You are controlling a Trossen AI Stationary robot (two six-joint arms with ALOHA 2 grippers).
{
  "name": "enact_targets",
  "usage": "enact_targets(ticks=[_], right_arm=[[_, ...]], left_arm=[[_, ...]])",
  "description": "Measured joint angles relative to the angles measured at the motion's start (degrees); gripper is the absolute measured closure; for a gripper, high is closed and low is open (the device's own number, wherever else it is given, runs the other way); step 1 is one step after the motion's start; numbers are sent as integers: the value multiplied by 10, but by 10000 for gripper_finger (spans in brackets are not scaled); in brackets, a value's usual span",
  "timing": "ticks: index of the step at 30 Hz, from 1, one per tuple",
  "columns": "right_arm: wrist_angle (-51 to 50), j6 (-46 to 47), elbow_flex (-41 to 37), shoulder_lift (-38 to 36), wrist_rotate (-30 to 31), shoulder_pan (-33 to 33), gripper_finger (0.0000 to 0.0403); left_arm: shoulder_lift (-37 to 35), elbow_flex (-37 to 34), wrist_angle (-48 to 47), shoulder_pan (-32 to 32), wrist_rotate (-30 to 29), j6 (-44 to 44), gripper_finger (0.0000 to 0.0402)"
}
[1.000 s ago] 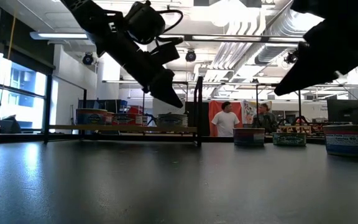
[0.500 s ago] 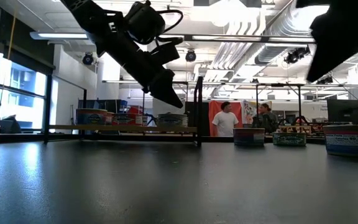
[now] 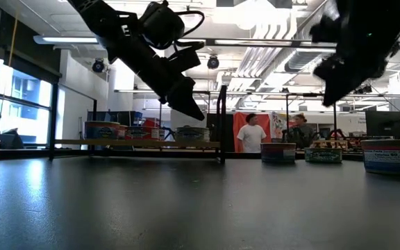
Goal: Stack canned seafood by type on shelf
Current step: Stack the blue tuna can on top of the blue tuna can on the shelf
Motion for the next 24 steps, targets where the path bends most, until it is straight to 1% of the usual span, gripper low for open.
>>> enact_targets(ticks=[2, 4, 6, 8, 10, 12, 13, 14, 16, 17, 18, 22, 24], right_arm=[[59, -110, -33, -23, -2, -43, 137], [159, -278, -68, -51, -10, -89, 137], [278, -487, -104, -83, -47, -134, 137], [399, -682, -143, -110, -102, -177, 137], [505, -816, -179, -135, -133, -224, 137], [597, -889, -206, -155, -148, -279, 138], [628, -910, -216, -161, -166, -308, 140], [653, -924, -225, -164, -195, -337, 144], [700, -942, -241, -162, -274, -389, 156], [716, -951, -246, -157, -305, -412, 164], [731, -960, -249, -151, -321, -428, 173], [764, -1001, -251, -123, -313, -457, 221], [779, -1019, -250, -108, -328, -456, 246]], left_arm=[[0, 0, 0, 0, 0, 0, 371], [0, 0, 0, 0, 0, 0, 371], [0, 0, 0, 0, 0, 0, 371], [0, 0, 0, 0, 0, 0, 371], [0, 0, 0, 0, 0, 0, 371], [0, 0, 1, 0, 0, 0, 371], [0, 0, 1, 0, 0, 0, 371], [0, 0, 1, 0, 0, -1, 371], [0, 0, 2, 0, 0, -1, 371], [0, 0, 3, 0, 0, 0, 371], [0, 0, 4, 0, 0, 0, 371], [0, 0, 7, 0, 0, 0, 371], [0, 0, 7, 0, 0, -9, 371]])
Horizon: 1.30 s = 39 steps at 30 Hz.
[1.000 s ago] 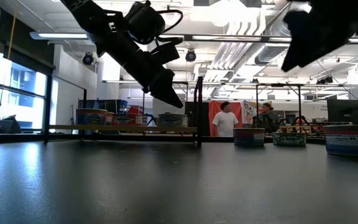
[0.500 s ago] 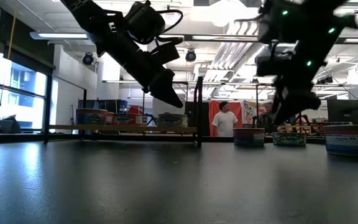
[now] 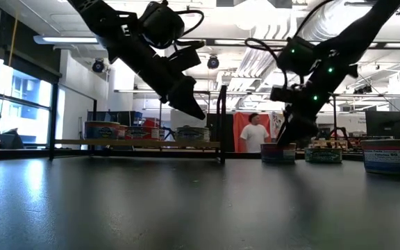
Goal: Stack canned seafood by type on shelf
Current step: Stack the blue tuna can on top of the blue tuna can on the shelf
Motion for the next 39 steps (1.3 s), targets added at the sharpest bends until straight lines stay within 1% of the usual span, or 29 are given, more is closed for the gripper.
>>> enact_targets(ticks=[1, 3, 6, 9, 11, 13, 17, 20, 23, 26, 30, 34, 37, 39], right_arm=[[2, -3, 0, 9, -10, 0, 259], [10, 6, 3, 25, -9, 2, 285], [15, 40, 5, 49, 0, 16, 328], [17, 69, 6, 57, 8, 51, 372], [17, 92, 6, 57, 8, 87, 393], [21, 123, 6, 58, 7, 129, 397], [23, 205, 14, 61, -7, 226, 394], [36, 247, 26, 69, -21, 294, 400], [90, 284, 36, 92, -21, 336, 402], [163, 295, 51, 135, -17, 351, 402], [236, 239, 106, 219, -15, 341, 403], [266, 169, 225, 319, -24, 313, 403], [283, 136, 326, 385, -23, 299, 403], [282, 112, 372, 396, -15, 298, 403]], left_arm=[[0, 0, -1, 0, 0, -11, 371], [0, 0, -9, -1, 3, -24, 371], [0, 0, -8, -10, 30, -38, 371], [-9, 5, -20, -51, 30, -47, 379], [-20, 8, -28, -93, 4, -36, 390], [-34, 11, -30, -145, -39, -30, 398], [-68, 11, -54, -248, -124, -18, 396], [-88, 11, -72, -310, -157, -34, 395], [-97, 10, -73, -352, -177, -56, 394], [-98, 9, -98, -384, -214, -95, 394], [-98, 9, -155, -411, -275, -163, 394], [-104, 9, -218, -425, -340, -245, 394], [-122, 9, -283, -425, -349, -317, 393], [-131, 9, -339, -425, -350, -370, 389]])
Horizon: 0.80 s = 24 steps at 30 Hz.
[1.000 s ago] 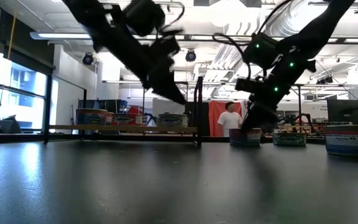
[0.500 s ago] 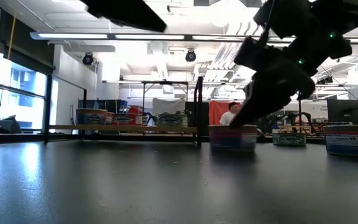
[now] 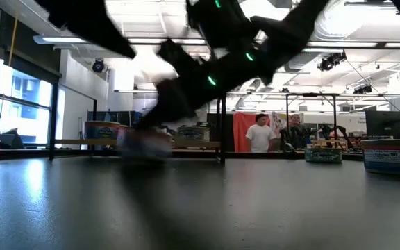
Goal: Stack canned seafood by type on shelf
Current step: Stack the blue tuna can on top of the blue tuna can on the shelf
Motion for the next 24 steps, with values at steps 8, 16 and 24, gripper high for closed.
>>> enact_targets(ticks=[8, 16, 24], right_arm=[[-103, -2, -30, -106, 6, 21, 402], [-110, 85, -187, -217, 14, 42, 403], [65, 165, -312, -231, 33, 45, 403]], left_arm=[[-6, -34, -94, -11, 14, -142, 348], [-7, -75, -63, -15, 151, -130, 293], [-2, -74, -53, -60, 312, -83, 261]])
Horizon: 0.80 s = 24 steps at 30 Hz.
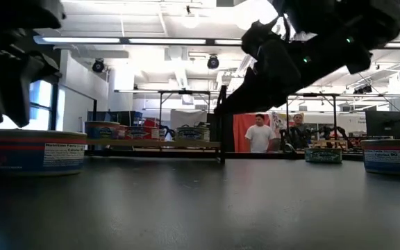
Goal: Stack canned seafood by type on shelf
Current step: Stack the blue tuna can on top of the blue tuna can on the shelf
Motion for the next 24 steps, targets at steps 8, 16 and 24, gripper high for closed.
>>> enact_targets(ticks=[8, 16, 24], right_arm=[[61, 4, -28, 1, 0, -1, 403], [61, 1, -28, 1, 0, -1, 402], [61, 5, -28, 1, 0, -1, 402]], left_arm=[[53, 2, 40, -18, -71, 157, 258], [113, 0, 75, -17, -215, 223, 259], [175, 0, 119, 3, -323, 223, 259]])
